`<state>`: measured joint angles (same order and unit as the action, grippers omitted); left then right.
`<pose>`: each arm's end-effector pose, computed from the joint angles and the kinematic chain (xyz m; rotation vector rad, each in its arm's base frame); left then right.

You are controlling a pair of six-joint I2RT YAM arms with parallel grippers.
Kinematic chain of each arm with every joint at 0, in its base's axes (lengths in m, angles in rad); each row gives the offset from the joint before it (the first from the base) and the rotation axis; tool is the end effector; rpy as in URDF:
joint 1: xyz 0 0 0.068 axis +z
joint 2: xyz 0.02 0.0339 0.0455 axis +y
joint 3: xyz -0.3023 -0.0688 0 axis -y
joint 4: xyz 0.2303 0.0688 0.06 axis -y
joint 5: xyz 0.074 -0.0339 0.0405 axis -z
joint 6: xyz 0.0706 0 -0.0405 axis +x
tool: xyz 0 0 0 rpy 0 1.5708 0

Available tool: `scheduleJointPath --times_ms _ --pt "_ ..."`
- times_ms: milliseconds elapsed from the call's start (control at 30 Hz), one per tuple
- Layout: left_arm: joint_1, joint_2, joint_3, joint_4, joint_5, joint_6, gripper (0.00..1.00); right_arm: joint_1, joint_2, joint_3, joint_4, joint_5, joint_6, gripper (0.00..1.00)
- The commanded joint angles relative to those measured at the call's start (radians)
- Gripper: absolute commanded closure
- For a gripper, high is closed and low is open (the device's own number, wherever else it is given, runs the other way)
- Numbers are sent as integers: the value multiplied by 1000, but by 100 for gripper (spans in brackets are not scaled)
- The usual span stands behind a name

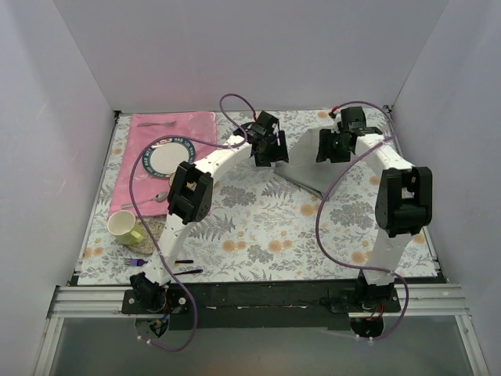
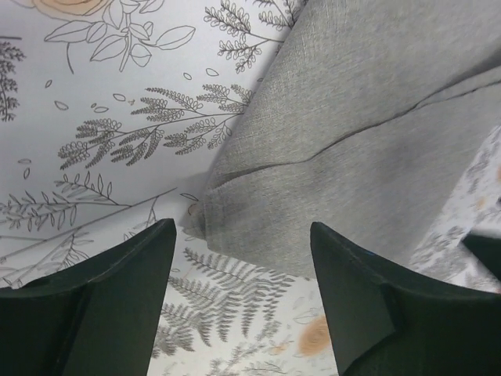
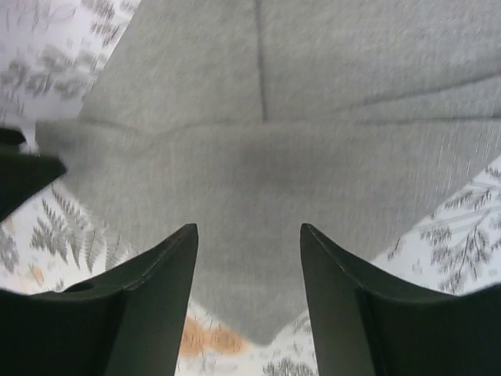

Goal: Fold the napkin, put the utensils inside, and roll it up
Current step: Fold the napkin, then roll the napkin with the utensil

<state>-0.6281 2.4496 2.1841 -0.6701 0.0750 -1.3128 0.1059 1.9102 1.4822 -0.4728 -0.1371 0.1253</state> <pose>0.4633 -0.3430 0.1876 -0.8854 2.5849 -0.7990 0.4409 0.0566 0.2447 -0.0352 2.4789 0.2685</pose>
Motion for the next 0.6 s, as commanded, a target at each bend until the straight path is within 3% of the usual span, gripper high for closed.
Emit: scheduleJointPath --times_ms 0,133,433,567 --pt "24 -124 45 -92 0 -127 28 58 -172 -72 -35 96 -226 33" --pt "48 -245 -56 -117 0 -215 25 155 -276 -259 55 123 -462 29" --pt "108 -523 -296 -135 0 -333 27 310 -270 -300 20 238 -803 28" --pt "114 -604 -415 -144 5 -361 27 339 -240 -294 16 303 -817 30"
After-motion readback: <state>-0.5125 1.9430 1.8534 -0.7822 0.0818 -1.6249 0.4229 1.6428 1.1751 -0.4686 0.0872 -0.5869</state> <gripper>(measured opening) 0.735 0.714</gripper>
